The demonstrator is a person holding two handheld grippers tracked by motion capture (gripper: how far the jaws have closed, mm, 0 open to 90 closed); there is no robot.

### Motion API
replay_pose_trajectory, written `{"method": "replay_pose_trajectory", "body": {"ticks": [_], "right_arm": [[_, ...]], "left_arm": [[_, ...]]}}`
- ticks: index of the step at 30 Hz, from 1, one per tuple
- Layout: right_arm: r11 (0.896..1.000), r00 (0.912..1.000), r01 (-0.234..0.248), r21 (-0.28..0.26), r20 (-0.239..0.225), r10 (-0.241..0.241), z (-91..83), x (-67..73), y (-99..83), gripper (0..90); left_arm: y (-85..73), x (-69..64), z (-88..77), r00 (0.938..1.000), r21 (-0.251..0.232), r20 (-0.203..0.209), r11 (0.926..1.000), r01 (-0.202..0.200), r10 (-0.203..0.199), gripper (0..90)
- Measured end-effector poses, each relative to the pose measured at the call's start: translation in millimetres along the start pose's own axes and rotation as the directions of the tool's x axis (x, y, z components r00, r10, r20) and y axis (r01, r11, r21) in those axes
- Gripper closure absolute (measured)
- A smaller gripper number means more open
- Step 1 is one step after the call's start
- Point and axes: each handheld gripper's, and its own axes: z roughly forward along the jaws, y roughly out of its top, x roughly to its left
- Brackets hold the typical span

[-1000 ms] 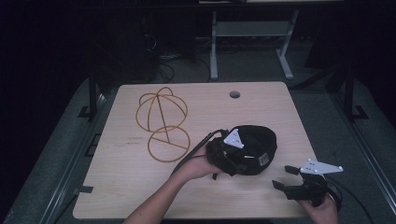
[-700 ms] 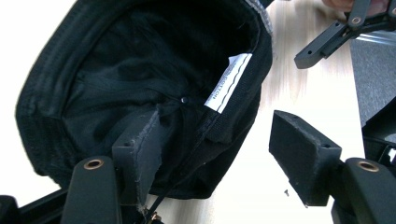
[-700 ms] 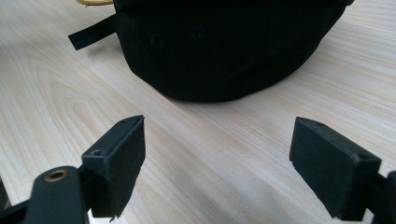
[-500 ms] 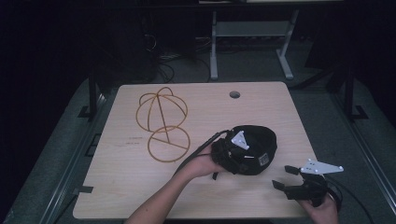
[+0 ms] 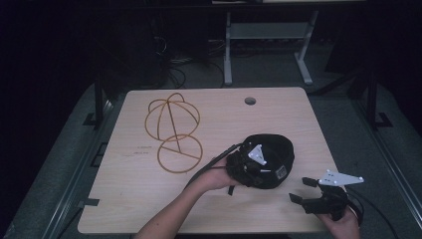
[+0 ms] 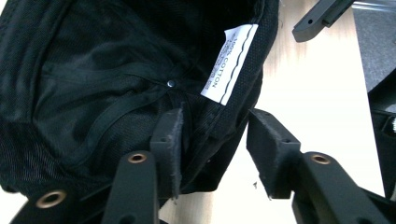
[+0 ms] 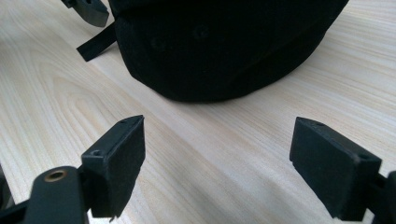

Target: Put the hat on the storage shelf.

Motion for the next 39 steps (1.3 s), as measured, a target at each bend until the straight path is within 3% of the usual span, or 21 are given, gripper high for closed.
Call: {"method": "replay_pose_trajectory", "body": {"ticks": [3,9,19,24,26,39], "right_arm": [[1.000,1.0000,-0.006,0.006,-0.001,0.006,0.8,0.0,0.3,17.9],[1.000,1.0000,-0.008,0.016,0.000,0.008,2.1,0.0,-0.1,16.8],[1.000,0.9999,-0.011,0.011,-0.010,0.011,2.5,2.6,1.0,16.2],[0.999,0.9998,-0.016,-0.038,-0.010,0.016,-0.7,5.4,5.1,14.1],[0.996,0.9998,-0.017,-0.086,-0.011,0.016,-5.1,7.1,6.6,14.1],[0.984,0.9997,-0.001,-0.178,-0.023,-0.003,-5.0,14.7,17.8,15.1]], "left_arm": [[-1.1,1.3,1.2,0.9998,0.014,0.014,0.9997,0.017,-0.018,62.7],[-4.0,3.5,-1.9,0.9993,-0.018,0.028,0.9995,0.026,-0.025,76.5],[-1.2,2.6,-8.7,0.9979,-0.071,0.058,0.9969,0.032,-0.028,80.1],[2.3,4.4,-19.3,0.9967,-0.133,0.074,0.9901,0.044,-0.034,81.0],[4.9,5.8,-26.0,0.9956,-0.166,0.086,0.9847,0.053,-0.039,81.3],[17.0,7.4,-44.9,0.9836,-0.272,0.170,0.9563,0.107,-0.062,82.0]]}}
